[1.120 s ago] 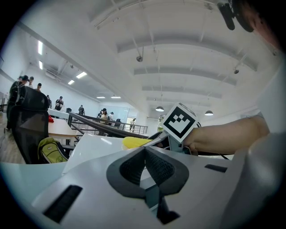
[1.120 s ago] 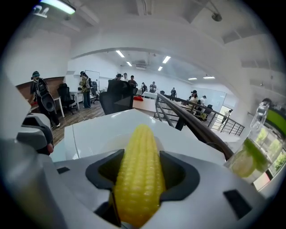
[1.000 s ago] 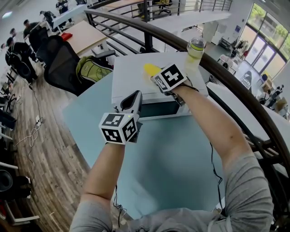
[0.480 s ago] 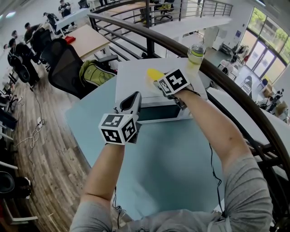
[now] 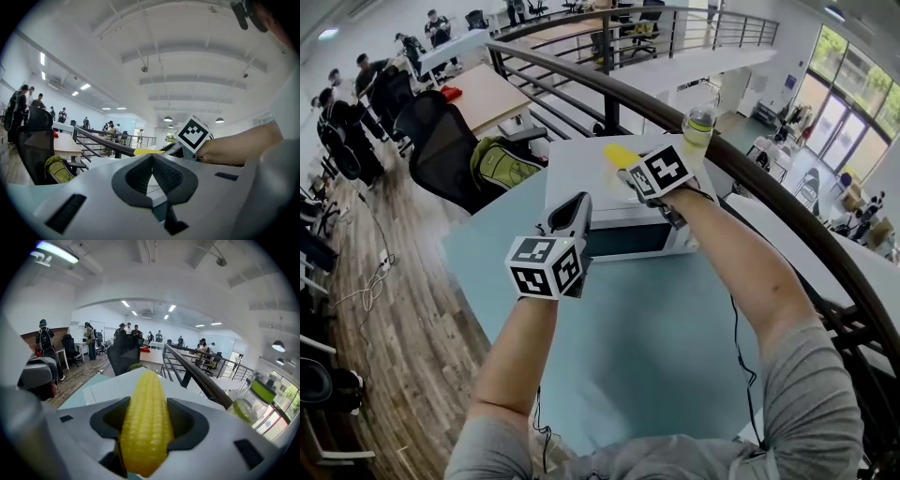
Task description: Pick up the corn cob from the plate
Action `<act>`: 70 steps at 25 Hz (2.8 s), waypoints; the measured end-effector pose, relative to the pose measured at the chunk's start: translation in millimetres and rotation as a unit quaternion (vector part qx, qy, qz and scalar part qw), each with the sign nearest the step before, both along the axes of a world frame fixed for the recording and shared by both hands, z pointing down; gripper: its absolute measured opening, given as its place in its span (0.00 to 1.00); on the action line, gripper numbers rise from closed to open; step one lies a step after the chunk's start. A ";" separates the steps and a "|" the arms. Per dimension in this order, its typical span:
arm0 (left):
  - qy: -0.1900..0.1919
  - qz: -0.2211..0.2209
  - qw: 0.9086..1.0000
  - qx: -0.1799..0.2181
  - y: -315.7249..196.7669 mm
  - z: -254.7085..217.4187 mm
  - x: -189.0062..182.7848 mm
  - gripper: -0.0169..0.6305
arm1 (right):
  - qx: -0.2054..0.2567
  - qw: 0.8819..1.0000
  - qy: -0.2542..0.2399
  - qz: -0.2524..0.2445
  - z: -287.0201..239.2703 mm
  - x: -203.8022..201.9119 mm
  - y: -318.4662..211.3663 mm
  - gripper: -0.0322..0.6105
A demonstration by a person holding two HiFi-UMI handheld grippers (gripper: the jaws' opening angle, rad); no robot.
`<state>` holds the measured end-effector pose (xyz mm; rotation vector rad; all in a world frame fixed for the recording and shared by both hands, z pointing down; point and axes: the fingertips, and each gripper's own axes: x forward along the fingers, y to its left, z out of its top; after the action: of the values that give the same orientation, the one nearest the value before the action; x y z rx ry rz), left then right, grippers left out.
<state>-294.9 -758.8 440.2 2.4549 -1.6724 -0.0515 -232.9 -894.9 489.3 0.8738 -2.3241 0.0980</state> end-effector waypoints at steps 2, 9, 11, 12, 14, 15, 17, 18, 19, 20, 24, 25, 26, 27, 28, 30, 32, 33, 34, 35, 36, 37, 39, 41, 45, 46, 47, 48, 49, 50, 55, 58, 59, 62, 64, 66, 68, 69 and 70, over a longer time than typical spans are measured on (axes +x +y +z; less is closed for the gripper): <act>-0.002 -0.001 1.000 0.006 4.6 -10.2 -3.0 0.05 | 0.006 1.000 -0.003 0.001 -12.8 -1.9 4.9 0.44; -0.013 0.000 0.999 0.035 27.9 -67.2 9.9 0.05 | 0.036 0.999 -0.016 0.001 -78.2 14.1 29.8 0.44; -0.016 0.001 0.999 0.043 36.9 -86.3 13.1 0.05 | 0.046 0.999 -0.021 0.003 -101.6 18.9 39.8 0.44; -0.018 0.001 0.999 0.047 42.8 -95.5 14.6 0.05 | 0.051 0.998 -0.024 0.003 -113.1 21.2 46.3 0.44; -0.022 -0.001 0.998 0.056 55.1 -113.8 17.6 0.05 | 0.063 0.998 -0.030 0.002 -136.5 25.8 60.5 0.44; -0.024 -0.001 0.998 0.061 60.4 -124.2 19.2 0.05 | 0.069 0.997 -0.033 0.001 -149.4 28.4 67.2 0.44; -0.026 -0.001 0.997 0.070 71.7 -146.5 23.7 0.05 | 0.079 0.996 -0.037 0.000 -175.8 34.0 81.9 0.44; -0.027 0.000 0.997 0.074 79.6 -155.9 26.8 0.05 | 0.084 0.996 -0.040 -0.001 -186.8 37.3 91.3 0.44; -0.029 0.001 0.997 0.078 89.1 -163.6 30.2 0.05 | 0.089 0.995 -0.041 -0.002 -195.8 40.8 102.1 0.44; -0.031 0.001 0.996 0.082 99.5 -170.2 33.7 0.05 | 0.094 0.995 -0.043 -0.003 -203.5 44.5 113.4 0.44; -0.042 0.004 0.994 0.103 140.4 -197.3 45.8 0.05 | 0.122 0.991 -0.052 -0.003 -236.8 59.4 156.9 0.44; -0.042 0.005 0.993 0.107 148.9 -204.9 46.6 0.05 | 0.127 0.990 -0.055 -0.003 -246.2 61.6 166.4 0.44; -0.041 0.005 0.993 0.110 156.0 -213.2 46.5 0.05 | 0.132 0.990 -0.057 -0.003 -256.3 63.1 174.5 0.44; -0.040 0.006 0.993 0.113 162.2 -222.1 46.5 0.05 | 0.138 0.989 -0.058 -0.003 -266.9 64.8 181.7 0.44; -0.040 0.007 0.992 0.118 168.7 -231.1 47.2 0.05 | 0.143 0.988 -0.060 -0.002 -277.6 67.0 188.9 0.44; -0.044 0.009 0.991 0.127 184.0 -247.1 49.6 0.05 | 0.154 0.986 -0.063 -0.001 -296.2 71.6 205.2 0.44; -0.047 0.010 0.989 0.137 200.6 -260.6 48.7 0.05 | 0.163 0.984 -0.067 -0.001 -310.9 72.7 222.4 0.44; -0.048 0.011 0.989 0.141 208.4 -266.6 46.5 0.05 | 0.168 0.983 -0.068 -0.001 -317.2 71.6 230.4 0.44; -0.048 0.013 0.988 0.146 215.8 -271.9 43.8 0.05 | 0.173 0.983 -0.069 0.000 -322.6 70.0 238.1 0.44; -0.049 0.016 0.987 0.151 223.2 -276.3 41.2 0.05 | 0.178 0.982 -0.069 0.001 -327.0 68.4 245.9 0.44; -0.050 0.019 0.986 0.156 230.9 -279.6 39.0 0.05 | 0.183 0.981 -0.069 0.003 -330.1 67.0 254.1 0.44; -0.051 0.024 0.986 0.160 238.6 -281.8 36.8 0.05 | 0.187 0.980 -0.069 0.006 -332.2 65.7 262.6 0.44; -0.053 0.034 0.984 0.169 253.9 -285.7 33.8 0.05 | 0.196 0.978 -0.069 0.011 -335.4 64.1 280.2 0.44; -0.054 0.043 0.981 0.179 269.7 -291.0 33.8 0.05 | 0.201 0.977 -0.070 0.016 -337.2 64.9 298.8 0.44; -0.060 0.055 0.978 0.190 309.1 -297.4 48.1 0.05 | 0.202 0.976 -0.081 0.019 -340.7 78.7 340.6 0.44; -0.059 0.056 0.979 0.188 320.0 -295.8 56.9 0.05 | 0.202 0.975 -0.084 0.018 -342.2 87.2 351.7 0.44; -0.060 0.056 0.979 0.184 331.1 -292.3 65.9 0.05 | 0.202 0.975 -0.089 0.016 -342.6 96.0 362.9 0.44; -0.061 0.054 0.980 0.179 342.0 -288.1 74.4 0.05 | 0.201 0.975 -0.093 0.013 -342.6 104.3 373.7 0.44; -0.063 0.052 0.981 0.174 352.2 -284.3 82.6 0.05 | 0.201 0.975 -0.097 0.010 -342.8 112.6 383.7 0.44; -0.064 0.050 0.982 0.170 361.7 -280.7 91.1 0.05 | 0.202 0.974 -0.100 0.007 -342.6 121.5 392.8 0.44; -0.064 0.035 0.986 0.150 406.4 -256.8 135.6 0.05 | 0.199 0.975 -0.095 -0.011 -331.9 164.8 429.6 0.44; -0.061 0.028 0.987 0.145 429.7 -259.4 162.5 0.05 | 0.205 0.974 -0.090 -0.027 -341.1 189.6 452.8 0.44; -0.059 0.026 0.987 0.145 437.1 -259.9 169.8 0.05 | 0.207 0.974 -0.088 -0.032 -343.0 196.7 460.6 0.44; -0.063 0.017 0.988 0.140 459.5 -253.1 188.7 0.05 | 0.208 0.973 -0.090 -0.045 -338.4 217.4 484.1 0.44; -0.068 0.011 0.989 0.134 472.5 -246.3 199.9 0.05 | 0.206 0.972 -0.097 -0.054 -332.3 231.5 498.1 0.44; -0.069 0.001 0.989 0.128 483.0 -240.9 206.7 0.05 | 0.201 0.972 -0.103 -0.072 -324.7 239.7 509.8 0.44; -0.071 -0.008 0.990 0.123 491.2 -237.4 211.1 0.05 | 0.195 0.971 -0.106 -0.089 -317.9 244.8 519.8 0.44; -0.073 -0.011 0.990 0.121 495.1 -235.7 213.2 0.05 | 0.194 0.970 -0.108 -0.095 -315.0 247.4 524.3 0.44; -0.075 -0.013 0.990 0.118 498.8 -233.4 215.2 0.05 | 0.194 0.970 -0.109 -0.101 -312.0 249.9 528.6 0.44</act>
<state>-79.6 -260.0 206.8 2.6687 -1.8573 -0.0740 16.9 -366.4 177.3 0.8357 -2.6759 -0.3785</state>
